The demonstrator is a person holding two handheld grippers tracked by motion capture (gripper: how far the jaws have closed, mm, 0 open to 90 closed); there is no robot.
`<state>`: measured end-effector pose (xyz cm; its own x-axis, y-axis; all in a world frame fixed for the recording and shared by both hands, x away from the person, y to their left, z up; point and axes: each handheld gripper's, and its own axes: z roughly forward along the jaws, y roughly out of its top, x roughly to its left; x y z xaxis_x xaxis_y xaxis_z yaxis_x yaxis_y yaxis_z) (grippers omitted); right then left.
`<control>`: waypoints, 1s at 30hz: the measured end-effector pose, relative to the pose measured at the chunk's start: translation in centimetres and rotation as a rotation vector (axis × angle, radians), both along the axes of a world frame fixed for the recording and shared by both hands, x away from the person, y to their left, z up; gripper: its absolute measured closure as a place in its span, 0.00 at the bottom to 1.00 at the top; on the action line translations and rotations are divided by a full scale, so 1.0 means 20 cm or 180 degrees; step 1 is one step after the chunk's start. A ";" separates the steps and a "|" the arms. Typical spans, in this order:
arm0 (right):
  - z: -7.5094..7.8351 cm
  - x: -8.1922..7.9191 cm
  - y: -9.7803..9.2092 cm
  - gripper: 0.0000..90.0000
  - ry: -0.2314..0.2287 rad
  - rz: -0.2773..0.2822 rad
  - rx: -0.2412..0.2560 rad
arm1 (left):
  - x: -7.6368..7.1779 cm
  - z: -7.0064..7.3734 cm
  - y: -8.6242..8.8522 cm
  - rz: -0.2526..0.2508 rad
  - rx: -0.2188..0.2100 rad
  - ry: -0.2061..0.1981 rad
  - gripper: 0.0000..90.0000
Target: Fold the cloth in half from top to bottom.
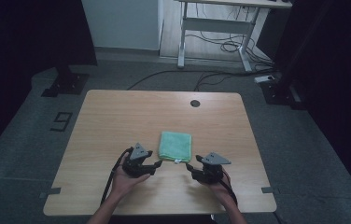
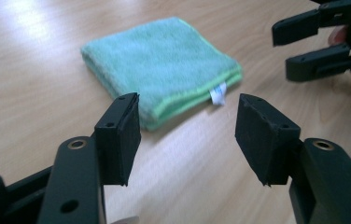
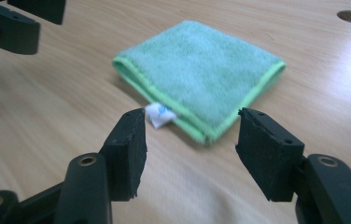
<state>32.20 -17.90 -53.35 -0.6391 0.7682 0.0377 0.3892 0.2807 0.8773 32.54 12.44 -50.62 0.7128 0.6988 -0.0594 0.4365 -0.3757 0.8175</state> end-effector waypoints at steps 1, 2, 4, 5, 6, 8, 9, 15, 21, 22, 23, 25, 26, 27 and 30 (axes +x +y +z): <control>0.00 -0.02 -0.01 0.46 0.0001 -0.0001 0.0003 | -0.02 -0.01 0.01 0.0004 0.0023 -0.0012 0.45; 0.00 -0.03 -0.03 0.46 0.0001 -0.0001 0.0002 | -0.03 -0.02 0.02 0.0010 0.0061 -0.0013 0.44; 0.00 -0.06 -0.05 0.46 -0.0002 -0.0003 0.0000 | -0.05 -0.05 0.05 0.0050 0.0086 -0.0010 0.44; 0.00 -0.07 -0.06 0.46 -0.0005 0.0008 -0.0014 | -0.06 -0.06 0.07 0.0051 0.0072 0.0023 0.44; 0.00 -0.09 -0.07 0.46 -0.0012 0.0012 -0.0037 | -0.08 -0.07 0.08 0.0076 0.0085 0.0032 0.44; -0.01 -0.11 -0.09 0.46 -0.0012 -0.0004 -0.0049 | -0.10 -0.09 0.11 0.0124 0.0080 0.0029 0.44; -0.02 -0.12 -0.10 0.46 -0.0004 -0.0009 -0.0058 | -0.11 -0.10 0.13 0.0142 0.0063 0.0033 0.44; -0.07 -0.16 -0.16 0.45 0.0056 -0.0052 -0.0109 | -0.15 -0.14 0.23 0.0288 0.0122 0.0073 0.43; -0.07 -0.19 -0.22 0.44 0.0056 -0.0100 -0.0112 | -0.16 -0.17 0.28 0.0395 0.0062 0.0184 0.43; -0.07 -0.19 -0.23 0.44 0.0049 -0.0109 -0.0093 | -0.16 -0.16 0.28 0.0404 0.0036 0.0187 0.43; -0.07 -0.19 -0.23 0.44 0.0046 -0.0113 -0.0087 | -0.16 -0.16 0.28 0.0398 0.0042 0.0183 0.43; -0.07 -0.19 -0.24 0.44 0.0031 -0.0125 -0.0075 | -0.15 -0.17 0.28 0.0385 0.0068 0.0183 0.43; -0.06 -0.19 -0.24 0.44 0.0030 -0.0119 -0.0066 | -0.16 -0.17 0.28 0.0387 0.0082 0.0183 0.43; -0.06 -0.19 -0.23 0.44 0.0025 -0.0112 -0.0071 | -0.16 -0.17 0.28 0.0384 0.0102 0.0178 0.43; -0.06 -0.18 -0.23 0.44 0.0036 -0.0118 -0.0074 | -0.16 -0.18 0.29 0.0400 0.0136 0.0199 0.43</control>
